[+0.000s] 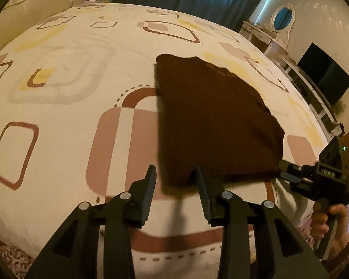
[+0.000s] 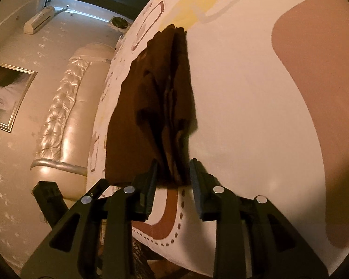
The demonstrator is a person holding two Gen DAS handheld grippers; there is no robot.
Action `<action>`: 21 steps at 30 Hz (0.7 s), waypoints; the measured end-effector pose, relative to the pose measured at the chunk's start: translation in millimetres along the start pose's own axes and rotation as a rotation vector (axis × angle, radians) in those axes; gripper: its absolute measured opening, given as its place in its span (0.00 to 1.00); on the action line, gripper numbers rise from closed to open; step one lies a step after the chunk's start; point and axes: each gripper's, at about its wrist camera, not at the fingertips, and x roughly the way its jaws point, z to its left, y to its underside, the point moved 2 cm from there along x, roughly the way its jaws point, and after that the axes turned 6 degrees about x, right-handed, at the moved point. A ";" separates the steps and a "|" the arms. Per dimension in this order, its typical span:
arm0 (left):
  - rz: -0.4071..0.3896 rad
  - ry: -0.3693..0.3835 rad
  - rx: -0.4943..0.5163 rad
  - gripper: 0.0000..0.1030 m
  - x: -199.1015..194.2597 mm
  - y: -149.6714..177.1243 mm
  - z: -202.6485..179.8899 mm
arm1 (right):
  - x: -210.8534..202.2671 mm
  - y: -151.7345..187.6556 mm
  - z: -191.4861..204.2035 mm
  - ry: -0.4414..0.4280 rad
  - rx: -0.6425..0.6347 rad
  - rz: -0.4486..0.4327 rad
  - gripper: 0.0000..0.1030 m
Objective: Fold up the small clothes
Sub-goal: 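Open both grippers and release the folded sweater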
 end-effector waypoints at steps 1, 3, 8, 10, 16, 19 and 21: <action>0.000 -0.005 0.002 0.38 -1.0 2.0 -0.4 | -1.0 2.6 0.3 0.007 0.000 0.000 0.28; -0.001 -0.015 0.004 0.41 -5.1 7.9 -1.6 | -3.1 8.1 0.9 0.024 -0.009 0.000 0.29; -0.028 -0.058 0.016 0.64 -18.1 14.1 -7.6 | -12.4 25.9 9.0 0.101 -0.055 -0.035 0.42; -0.048 -0.079 0.031 0.72 -26.1 13.8 -12.0 | -14.3 32.2 15.4 0.137 -0.079 -0.052 0.49; -0.107 -0.181 0.109 0.81 -44.1 14.9 -25.9 | -19.5 50.0 45.7 0.316 -0.215 -0.155 0.70; -0.109 -0.203 0.128 0.82 -48.6 17.9 -30.7 | -21.0 62.4 60.0 0.398 -0.287 -0.203 0.77; -0.116 -0.204 0.121 0.82 -52.6 21.0 -33.6 | -20.7 69.6 65.1 0.428 -0.305 -0.221 0.80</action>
